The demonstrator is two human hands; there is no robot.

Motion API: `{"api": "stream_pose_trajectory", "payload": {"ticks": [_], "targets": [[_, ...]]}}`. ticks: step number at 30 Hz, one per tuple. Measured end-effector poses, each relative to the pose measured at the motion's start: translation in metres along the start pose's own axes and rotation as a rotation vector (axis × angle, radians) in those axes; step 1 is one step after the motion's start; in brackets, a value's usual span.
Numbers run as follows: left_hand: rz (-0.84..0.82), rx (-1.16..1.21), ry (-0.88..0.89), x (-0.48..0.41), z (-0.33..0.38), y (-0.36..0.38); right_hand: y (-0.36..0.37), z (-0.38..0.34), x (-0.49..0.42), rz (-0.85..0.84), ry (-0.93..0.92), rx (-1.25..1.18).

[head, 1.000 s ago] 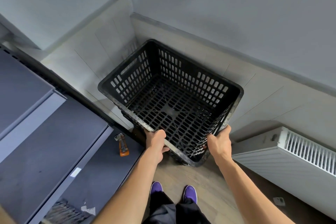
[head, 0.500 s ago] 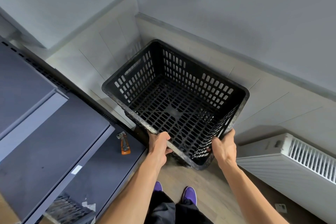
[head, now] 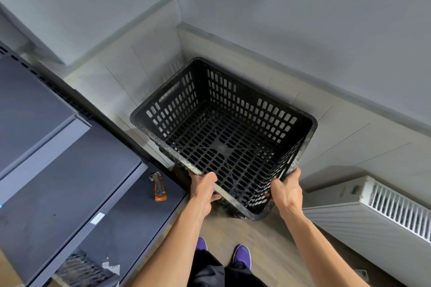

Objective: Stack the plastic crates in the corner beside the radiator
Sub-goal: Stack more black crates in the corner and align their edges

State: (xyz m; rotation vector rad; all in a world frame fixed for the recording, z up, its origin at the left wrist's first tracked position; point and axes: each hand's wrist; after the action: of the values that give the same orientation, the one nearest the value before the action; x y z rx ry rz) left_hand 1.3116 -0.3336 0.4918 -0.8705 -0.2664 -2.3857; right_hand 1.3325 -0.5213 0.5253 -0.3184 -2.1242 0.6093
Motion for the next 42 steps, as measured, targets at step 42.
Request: {"api": "stream_pose_trajectory", "payload": {"ticks": [42], "targets": [[-0.198,-0.709,0.461,0.115,-0.028,-0.034,0.006,0.066,0.065,0.002,-0.289,0.534]]}}
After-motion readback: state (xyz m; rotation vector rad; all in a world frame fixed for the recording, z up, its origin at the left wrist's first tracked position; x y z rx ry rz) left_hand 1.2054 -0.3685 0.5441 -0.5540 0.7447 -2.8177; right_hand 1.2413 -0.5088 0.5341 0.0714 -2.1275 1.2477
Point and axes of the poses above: each hand's wrist, its own x-axis away from the middle knuckle, its own y-axis out of the palm, z = x × y, and after that the axes turned 15 degrees about y, right-handed
